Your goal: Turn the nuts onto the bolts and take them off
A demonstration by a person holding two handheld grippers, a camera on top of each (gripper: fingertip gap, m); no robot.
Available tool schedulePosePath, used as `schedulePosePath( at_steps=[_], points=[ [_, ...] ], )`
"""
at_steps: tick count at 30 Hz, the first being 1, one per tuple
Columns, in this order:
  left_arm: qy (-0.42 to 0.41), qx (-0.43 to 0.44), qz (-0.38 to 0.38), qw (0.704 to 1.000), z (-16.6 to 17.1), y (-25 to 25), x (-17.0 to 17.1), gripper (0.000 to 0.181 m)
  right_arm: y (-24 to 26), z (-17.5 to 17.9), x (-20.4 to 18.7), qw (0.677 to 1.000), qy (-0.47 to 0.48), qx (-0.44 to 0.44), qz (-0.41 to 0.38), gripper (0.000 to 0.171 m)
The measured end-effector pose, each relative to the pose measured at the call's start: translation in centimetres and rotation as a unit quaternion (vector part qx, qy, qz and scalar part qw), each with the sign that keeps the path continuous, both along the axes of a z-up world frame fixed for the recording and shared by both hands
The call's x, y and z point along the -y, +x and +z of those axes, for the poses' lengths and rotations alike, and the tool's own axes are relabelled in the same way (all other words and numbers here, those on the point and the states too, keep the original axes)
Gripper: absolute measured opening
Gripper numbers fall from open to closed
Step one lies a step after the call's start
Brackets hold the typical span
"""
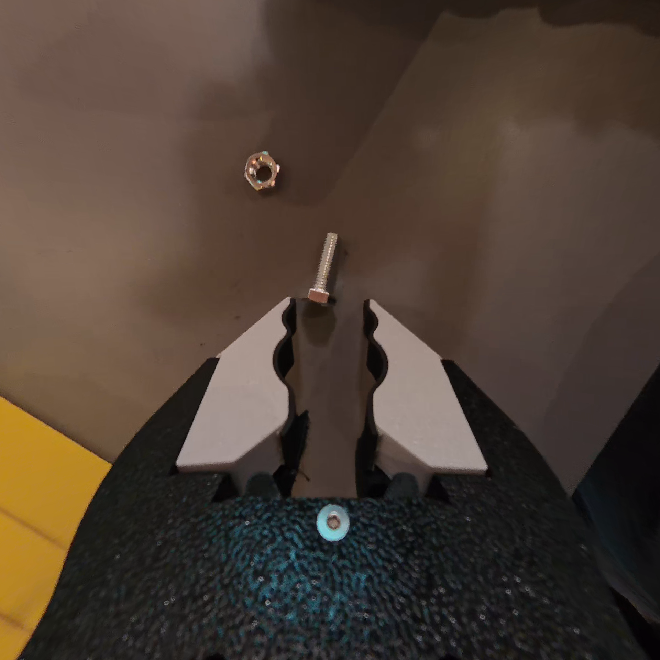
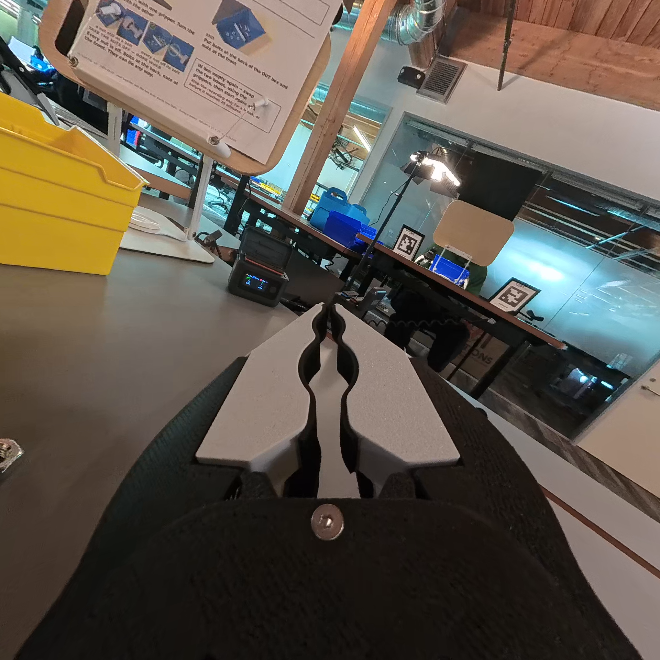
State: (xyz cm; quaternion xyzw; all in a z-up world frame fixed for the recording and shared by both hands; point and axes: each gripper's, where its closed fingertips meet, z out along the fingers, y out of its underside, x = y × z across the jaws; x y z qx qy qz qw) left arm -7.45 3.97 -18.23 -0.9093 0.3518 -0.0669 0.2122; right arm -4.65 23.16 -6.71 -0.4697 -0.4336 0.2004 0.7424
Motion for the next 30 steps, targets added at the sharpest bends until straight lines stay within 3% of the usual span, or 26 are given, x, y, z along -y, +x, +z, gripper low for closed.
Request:
schedulePosePath(
  at_steps=[8,12,14,17,19,21,24,26,30],
  points=[
    [0.027,0.016,-0.018,0.999,0.0,0.2,-0.6,0.019,0.0,0.1,0.3,1.0,-0.003,-0.004,0.01,0.0],
    [0.115,0.029,0.012,0.993,1.7,0.0,-2.6,0.017,0.1,0.8,1.5,0.998,-0.015,-0.033,0.052,0.012],
    [0.222,0.081,0.069,0.969,4.5,0.0,-5.1,0.017,0.2,1.1,2.3,0.994,-0.041,-0.052,0.084,0.019],
    [0.34,0.213,0.115,0.909,9.0,0.6,-6.8,0.017,-0.2,1.2,4.6,0.973,-0.111,-0.078,0.185,0.022],
    [0.38,0.297,0.116,0.868,10.7,1.1,-7.3,0.017,-0.9,1.1,6.9,0.932,-0.197,-0.086,0.291,0.022],
    [0.406,0.356,0.123,0.833,11.6,0.9,-7.7,0.017,-1.1,1.3,8.6,0.865,-0.3,-0.112,0.386,0.028],
    [0.41,0.421,0.113,0.801,12.1,0.9,-7.6,0.017,-1.0,1.5,9.9,0.771,-0.408,-0.122,0.474,0.033],
    [0.397,0.439,0.09,0.801,11.6,1.5,-7.3,0.016,-0.9,1.6,10.6,0.724,-0.448,-0.12,0.51,0.035],
    [0.393,0.434,0.053,0.809,11.4,2.6,-6.8,0.016,-1.2,0.9,12.5,0.7,-0.457,-0.072,0.544,0.025]
  ],
)
